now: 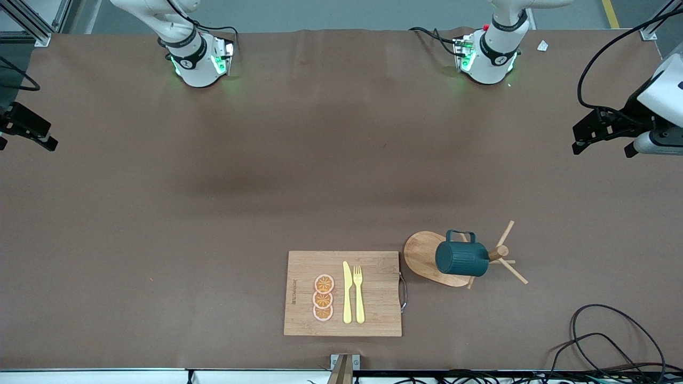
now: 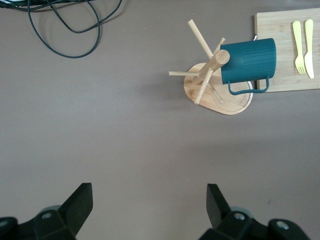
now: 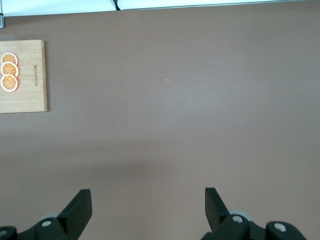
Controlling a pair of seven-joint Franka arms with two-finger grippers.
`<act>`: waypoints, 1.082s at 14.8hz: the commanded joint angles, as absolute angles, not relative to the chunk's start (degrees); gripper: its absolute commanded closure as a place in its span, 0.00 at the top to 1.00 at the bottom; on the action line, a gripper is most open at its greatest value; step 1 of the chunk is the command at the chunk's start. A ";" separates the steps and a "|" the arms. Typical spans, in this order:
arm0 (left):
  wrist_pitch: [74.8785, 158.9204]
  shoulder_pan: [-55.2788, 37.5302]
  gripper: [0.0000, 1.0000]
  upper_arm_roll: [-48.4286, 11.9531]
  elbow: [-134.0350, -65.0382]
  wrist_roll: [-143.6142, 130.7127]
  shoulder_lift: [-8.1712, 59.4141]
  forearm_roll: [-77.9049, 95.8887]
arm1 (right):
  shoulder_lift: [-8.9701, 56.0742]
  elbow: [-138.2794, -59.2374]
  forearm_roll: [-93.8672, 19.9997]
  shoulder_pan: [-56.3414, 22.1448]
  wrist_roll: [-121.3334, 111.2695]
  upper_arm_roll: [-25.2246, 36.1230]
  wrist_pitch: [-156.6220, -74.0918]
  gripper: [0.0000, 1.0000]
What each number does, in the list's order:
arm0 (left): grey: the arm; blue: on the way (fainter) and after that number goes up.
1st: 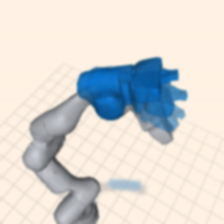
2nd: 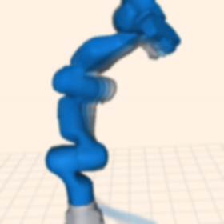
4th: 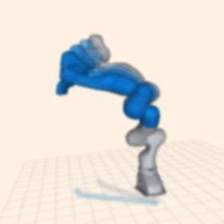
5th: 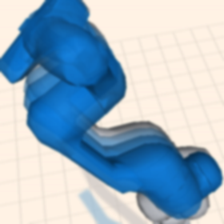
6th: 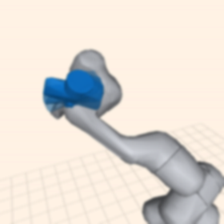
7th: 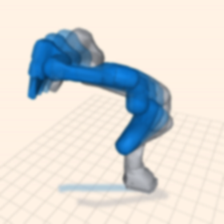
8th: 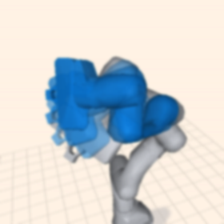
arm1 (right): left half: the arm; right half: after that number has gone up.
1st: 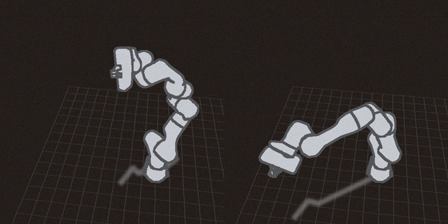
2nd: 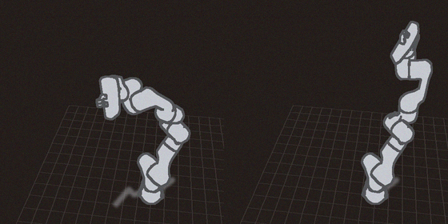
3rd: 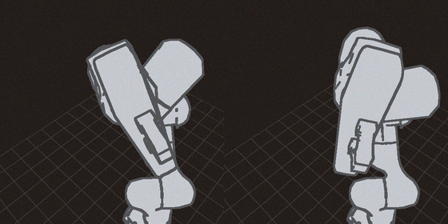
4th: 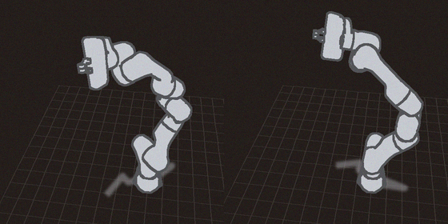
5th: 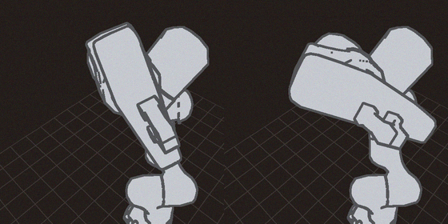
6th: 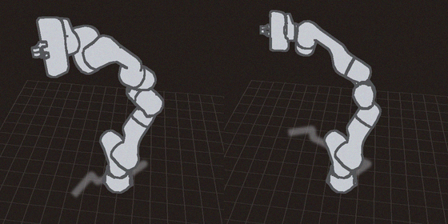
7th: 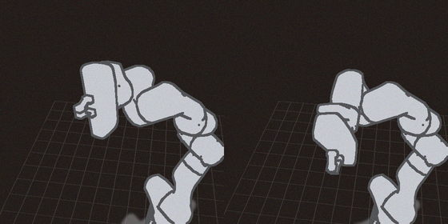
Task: Transfer cup from left to right arm and place
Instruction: 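Reach the left gripper toward the teal mug on the wooden stand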
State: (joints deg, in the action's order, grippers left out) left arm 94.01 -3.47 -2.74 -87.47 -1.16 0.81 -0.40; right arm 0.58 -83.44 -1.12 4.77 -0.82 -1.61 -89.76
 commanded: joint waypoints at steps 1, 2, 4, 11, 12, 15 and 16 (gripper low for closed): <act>94.83 -3.34 1.00 -2.64 -87.63 -0.44 0.79 -0.26 | -0.35 -83.76 -1.14 4.66 -1.58 -1.67 -89.21 1.00; 94.75 -3.34 1.00 -2.64 -87.28 -0.87 0.79 -0.26 | -0.44 -83.76 -1.14 4.57 -1.50 -1.67 -89.21 1.00; 95.70 -3.43 1.00 -2.64 -87.28 -1.49 1.14 -0.53 | -0.35 -83.76 -1.06 3.78 -1.23 -1.58 -89.56 1.00; 98.09 -3.78 1.00 -2.72 -86.57 -18.92 3.86 3.69 | -0.35 -83.67 0.97 2.55 -1.41 -1.49 -89.82 1.00; 98.09 -3.87 1.00 -2.90 -86.49 -24.99 4.56 3.60 | -0.35 -83.76 0.97 2.55 -1.32 -1.49 -89.74 1.00; 98.44 -4.92 0.99 -3.25 -83.95 -44.94 7.81 4.92 | -0.35 -83.76 0.88 2.55 -1.14 -1.49 -89.65 1.00; 98.44 -5.53 0.99 -3.34 -83.24 -51.35 9.13 5.27 | -0.35 -83.76 0.88 2.55 -1.06 -1.49 -89.65 1.00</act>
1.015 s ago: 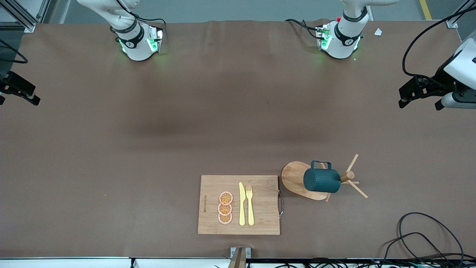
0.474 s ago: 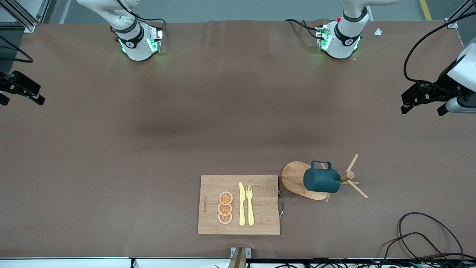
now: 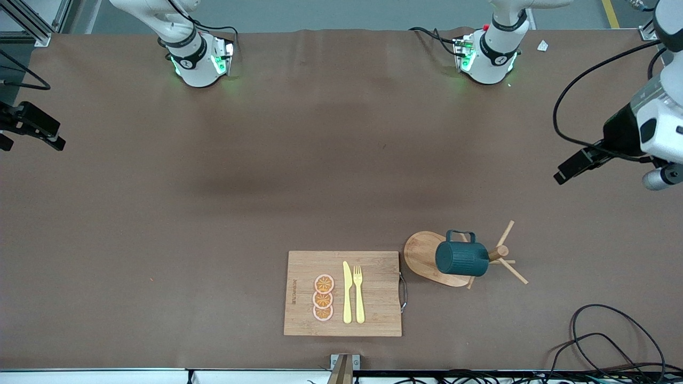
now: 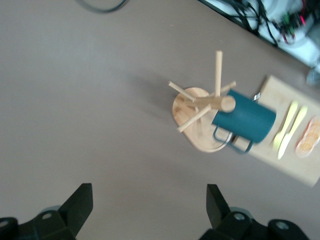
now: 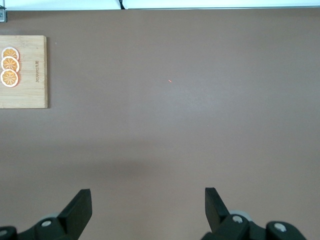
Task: Transfer cup from left to right arm and place
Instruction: 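Reach the left gripper toward the teal mug on the wooden stand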
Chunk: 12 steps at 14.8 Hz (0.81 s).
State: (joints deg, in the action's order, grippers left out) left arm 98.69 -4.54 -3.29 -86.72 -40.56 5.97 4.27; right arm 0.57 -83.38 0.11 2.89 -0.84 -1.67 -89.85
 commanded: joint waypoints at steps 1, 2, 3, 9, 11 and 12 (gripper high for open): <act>98.79 -6.67 0.99 -3.25 -83.15 -56.81 10.27 5.71 | -0.35 -83.76 0.97 2.55 -1.05 -1.49 -89.82 1.00; 100.36 -7.20 0.99 -3.25 -82.62 -61.65 11.50 6.58 | -0.35 -83.76 0.97 2.64 -1.14 -1.41 -89.82 1.00; 101.94 -7.29 0.99 -3.25 -82.44 -66.66 12.82 7.90 | -0.35 -83.76 0.88 2.64 -1.14 -1.41 -89.65 1.00; 113.36 -8.88 0.99 -3.43 -79.37 -87.69 22.57 14.58 | -0.44 -83.85 0.79 2.64 -0.79 -1.41 -88.24 1.00; 116.62 -10.28 0.99 -3.43 -77.70 -91.65 26.09 14.85 | -0.53 -83.85 0.70 2.55 -0.79 -1.58 -87.89 1.00; 117.59 -10.37 0.99 -3.60 -77.61 -93.15 27.15 14.85 | -0.53 -83.76 0.70 2.64 -0.79 -1.50 -86.85 1.00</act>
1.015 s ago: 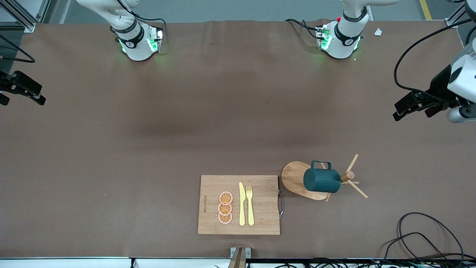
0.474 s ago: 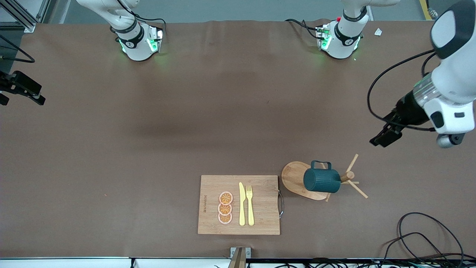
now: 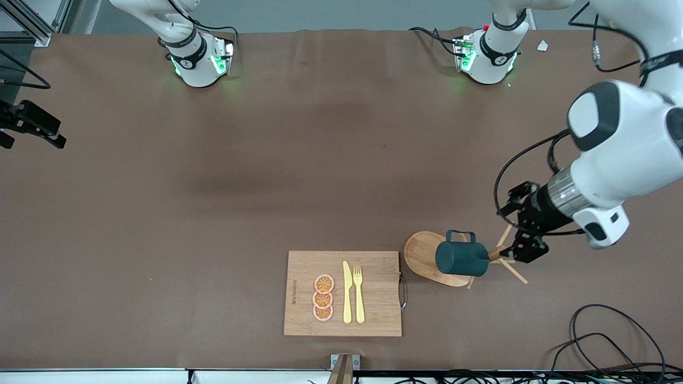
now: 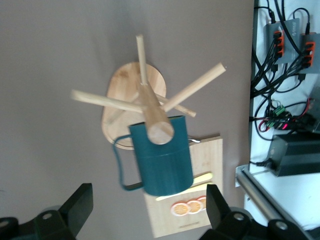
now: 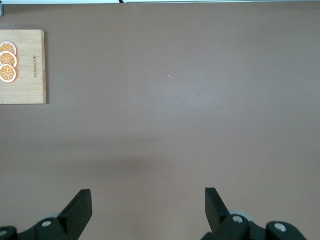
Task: Transfer cup from left to right arm and place
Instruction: 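Reach the left gripper toward the teal mug on the wooden stand, then close the left gripper on the teal mug's rim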
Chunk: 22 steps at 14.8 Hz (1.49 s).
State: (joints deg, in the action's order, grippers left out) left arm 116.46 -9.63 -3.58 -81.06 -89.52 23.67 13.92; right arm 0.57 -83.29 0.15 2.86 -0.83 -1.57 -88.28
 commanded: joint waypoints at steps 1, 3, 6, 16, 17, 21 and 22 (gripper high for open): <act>119.08 -10.28 0.99 -4.21 -77.61 -93.69 28.38 14.94 | -0.53 -83.76 0.70 2.64 -0.79 -1.49 -86.31 1.00; 121.89 -10.37 0.99 -4.31 -77.61 -94.22 30.84 18.17 | -0.62 -83.76 0.70 2.55 -0.79 -1.50 -85.96 1.00; 124.53 -10.28 0.99 -4.39 -77.61 -94.40 32.95 19.25 | -0.53 -83.59 0.27 2.72 -0.79 -1.41 -86.40 1.00; 129.19 -10.37 0.99 -5.54 -77.69 -93.60 36.65 20.30 | -0.44 -83.32 0.53 2.72 -1.58 -1.14 -85.96 1.00; 129.55 -10.46 1.00 -5.71 -77.70 -93.52 37.00 20.30 | -0.44 -83.32 0.61 2.72 -1.58 -1.14 -85.96 1.00; 130.87 -10.37 0.95 -6.24 -77.78 -93.25 37.79 20.30 | -0.44 -83.32 0.62 2.55 -1.14 -1.32 -86.04 1.00; 130.96 -10.37 0.81 -6.33 -77.78 -92.38 37.71 20.30 | -0.44 -83.32 0.62 2.55 -0.97 -1.41 -85.96 1.00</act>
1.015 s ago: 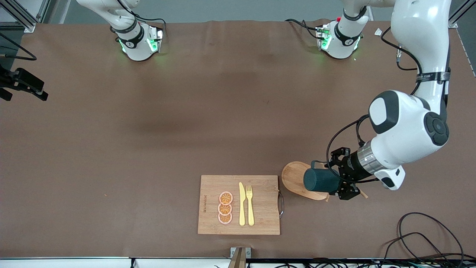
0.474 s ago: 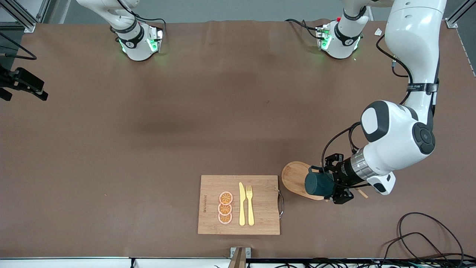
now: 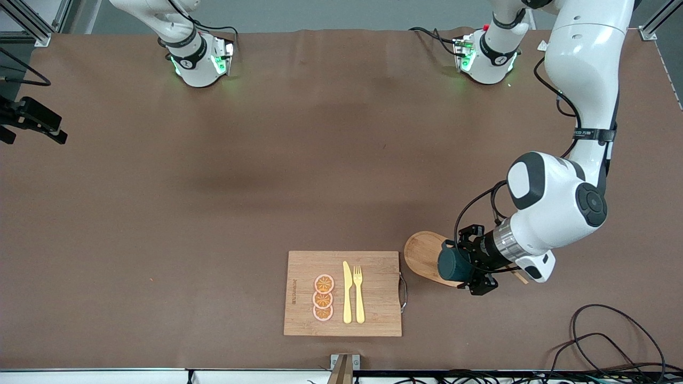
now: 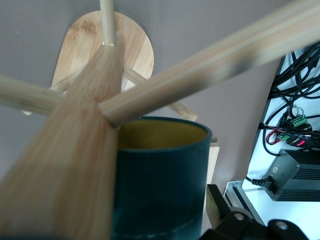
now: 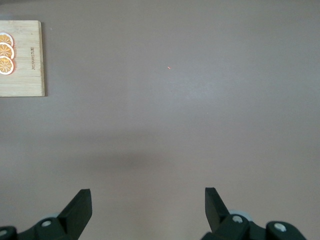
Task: Transfer cup from left to right arm and place
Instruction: 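Close the left gripper on the teal mug's rim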
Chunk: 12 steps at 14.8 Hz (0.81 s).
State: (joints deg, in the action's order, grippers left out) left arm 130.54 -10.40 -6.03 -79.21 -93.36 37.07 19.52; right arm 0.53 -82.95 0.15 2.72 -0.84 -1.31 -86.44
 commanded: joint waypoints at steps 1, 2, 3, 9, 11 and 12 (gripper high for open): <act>130.96 -10.37 0.75 -6.42 -77.78 -91.33 37.44 20.30 | -0.44 -83.41 0.62 2.55 -0.88 -1.41 -86.04 1.00; 130.87 -10.28 0.64 -6.76 -77.70 -90.54 37.35 20.22 | -0.44 -83.41 0.62 2.46 -0.79 -1.41 -86.22 1.00; 130.87 -10.37 0.58 -6.77 -77.61 -90.01 37.27 20.21 | -0.44 -83.41 0.53 2.46 -0.79 -1.41 -86.31 1.00; 130.78 -10.37 0.60 -10.89 -77.61 -94.12 34.19 19.95 | -0.44 -83.32 0.62 2.37 -0.88 -1.49 -86.40 1.00; 130.69 -10.37 0.61 -12.04 -77.70 -96.23 33.05 19.43 | -0.44 -83.41 0.53 2.37 -0.88 -1.49 -86.40 1.00; 130.61 -10.81 0.61 -12.56 -77.78 -96.59 31.83 19.34 | -0.44 -83.41 0.53 2.46 -0.88 -1.49 -86.40 1.00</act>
